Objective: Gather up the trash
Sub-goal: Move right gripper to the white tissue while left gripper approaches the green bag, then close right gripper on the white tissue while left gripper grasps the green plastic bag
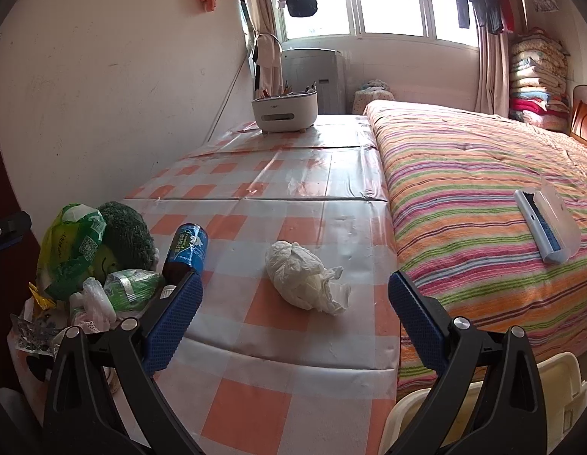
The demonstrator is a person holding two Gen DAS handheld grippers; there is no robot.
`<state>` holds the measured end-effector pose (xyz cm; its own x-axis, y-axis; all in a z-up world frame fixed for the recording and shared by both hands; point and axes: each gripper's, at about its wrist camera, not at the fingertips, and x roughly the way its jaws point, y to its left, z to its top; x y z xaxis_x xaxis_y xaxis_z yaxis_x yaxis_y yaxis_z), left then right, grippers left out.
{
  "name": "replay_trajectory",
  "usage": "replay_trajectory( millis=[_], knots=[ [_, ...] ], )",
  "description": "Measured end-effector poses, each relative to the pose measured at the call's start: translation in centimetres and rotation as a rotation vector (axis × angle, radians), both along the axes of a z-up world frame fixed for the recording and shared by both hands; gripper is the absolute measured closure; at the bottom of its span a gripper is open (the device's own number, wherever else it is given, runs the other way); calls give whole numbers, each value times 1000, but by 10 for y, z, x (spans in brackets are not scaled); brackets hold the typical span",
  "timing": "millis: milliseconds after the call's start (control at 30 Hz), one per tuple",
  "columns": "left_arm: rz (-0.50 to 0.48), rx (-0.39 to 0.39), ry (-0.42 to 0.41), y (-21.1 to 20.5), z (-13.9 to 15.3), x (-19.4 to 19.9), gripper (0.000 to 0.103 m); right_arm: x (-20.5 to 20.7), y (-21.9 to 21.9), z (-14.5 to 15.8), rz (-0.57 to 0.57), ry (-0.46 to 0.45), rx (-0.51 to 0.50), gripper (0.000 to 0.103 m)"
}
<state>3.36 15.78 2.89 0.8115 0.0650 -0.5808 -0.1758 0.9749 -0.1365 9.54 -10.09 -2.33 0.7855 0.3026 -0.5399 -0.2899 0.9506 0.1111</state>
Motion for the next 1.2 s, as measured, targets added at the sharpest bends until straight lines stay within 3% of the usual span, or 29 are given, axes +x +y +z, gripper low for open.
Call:
replay_trajectory(
  millis=[133,267,600,733,767,833,867,900,1033,1200],
  knots=[
    [-49,39,47,-10,-9,14,30,19,10,-7,30,50,-9,6],
    [-74,29,101,-12,-19,31,30,35,20,-11,62,90,-11,6],
    [-8,101,158,-9,-36,59,30,79,35,-34,104,190,-123,6],
    [-14,91,185,-8,-41,64,30,95,36,-45,110,232,-159,7],
    [-13,92,189,-8,-42,65,31,97,36,-48,113,243,-161,9],
    [-14,82,187,-6,-42,65,43,99,36,-55,129,288,-161,42],
    [-17,77,185,-6,-42,65,47,98,35,-55,126,288,-157,66],
    [-17,77,184,-6,-42,65,55,97,34,-54,134,289,-147,74],
    [-23,58,179,-4,-43,64,82,90,30,-49,137,279,-118,79],
    [-23,58,142,-2,-39,58,95,73,21,-32,128,235,-67,79]
  ],
)
